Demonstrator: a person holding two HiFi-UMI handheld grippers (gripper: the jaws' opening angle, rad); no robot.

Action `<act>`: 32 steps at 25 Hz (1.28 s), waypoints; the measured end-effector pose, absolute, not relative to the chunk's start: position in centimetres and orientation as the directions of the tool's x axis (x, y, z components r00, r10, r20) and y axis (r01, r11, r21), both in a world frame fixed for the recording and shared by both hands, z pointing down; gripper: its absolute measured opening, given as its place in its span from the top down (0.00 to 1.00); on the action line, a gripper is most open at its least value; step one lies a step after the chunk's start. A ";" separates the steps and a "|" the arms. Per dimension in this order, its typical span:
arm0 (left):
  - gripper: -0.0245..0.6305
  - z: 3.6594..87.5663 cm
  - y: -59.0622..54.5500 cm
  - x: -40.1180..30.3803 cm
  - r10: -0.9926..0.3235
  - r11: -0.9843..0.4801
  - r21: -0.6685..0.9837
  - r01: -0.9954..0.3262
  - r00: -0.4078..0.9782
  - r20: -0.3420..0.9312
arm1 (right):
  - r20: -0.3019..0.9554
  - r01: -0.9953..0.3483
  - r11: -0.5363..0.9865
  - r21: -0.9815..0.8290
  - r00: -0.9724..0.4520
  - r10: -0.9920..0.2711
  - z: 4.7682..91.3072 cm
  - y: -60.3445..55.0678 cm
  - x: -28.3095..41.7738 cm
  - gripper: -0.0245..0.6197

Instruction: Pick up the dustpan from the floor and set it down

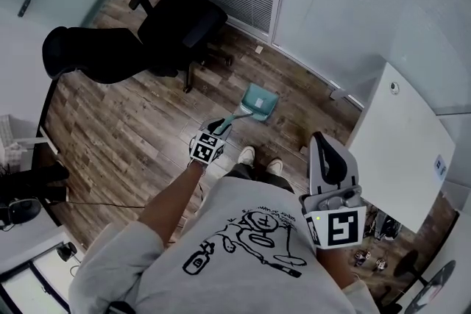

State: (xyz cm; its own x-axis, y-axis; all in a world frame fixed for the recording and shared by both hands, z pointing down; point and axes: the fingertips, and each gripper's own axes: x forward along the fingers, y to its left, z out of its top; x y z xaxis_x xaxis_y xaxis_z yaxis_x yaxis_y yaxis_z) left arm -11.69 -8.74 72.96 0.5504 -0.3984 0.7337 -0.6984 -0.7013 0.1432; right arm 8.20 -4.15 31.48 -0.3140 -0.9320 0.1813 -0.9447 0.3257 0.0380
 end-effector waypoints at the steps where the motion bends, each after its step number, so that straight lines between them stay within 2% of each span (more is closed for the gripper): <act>1: 0.79 73.7 -8.7 -11.9 -0.389 -0.701 0.144 -0.699 0.543 0.744 | 0.184 -0.945 0.325 0.039 -0.313 -0.932 31.6 -4.1 8.1 0.95; 9: 0.77 78.0 -8.8 -13.0 -0.330 -0.716 0.125 -0.687 0.491 0.806 | 0.204 -0.951 0.307 0.044 -0.292 -0.934 31.8 -3.6 8.3 0.95; 14: 0.67 80.2 -9.1 -13.3 -0.294 -0.734 0.110 -0.670 0.460 0.838 | 0.223 -0.954 0.297 0.051 -0.279 -0.934 32.2 -3.7 8.3 0.95; 19: 0.65 81.8 -8.6 -12.8 -0.246 -0.764 0.107 -0.636 0.440 0.864 | 0.245 -0.957 0.287 0.052 -0.266 -0.932 32.7 -3.8 8.2 0.95; 24: 0.64 82.9 -9.3 -12.3 -0.273 -0.756 0.079 -0.650 0.423 0.864 | 0.266 -0.959 0.279 0.059 -0.254 -0.930 33.2 -3.5 8.4 0.95; 32: 0.64 84.7 -9.0 -11.7 -0.237 -0.767 0.091 -0.635 0.412 0.880 | 0.297 -0.964 0.258 0.067 -0.228 -0.927 33.8 -2.9 8.9 0.95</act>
State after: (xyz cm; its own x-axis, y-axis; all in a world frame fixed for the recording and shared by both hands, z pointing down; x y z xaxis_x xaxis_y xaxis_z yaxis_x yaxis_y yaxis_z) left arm -11.69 -8.99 84.66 0.4118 -0.2367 0.8800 -0.6348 -0.7674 0.0906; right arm 8.87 -2.92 33.81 -0.2278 -0.9273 0.2970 -0.9638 0.2582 0.0668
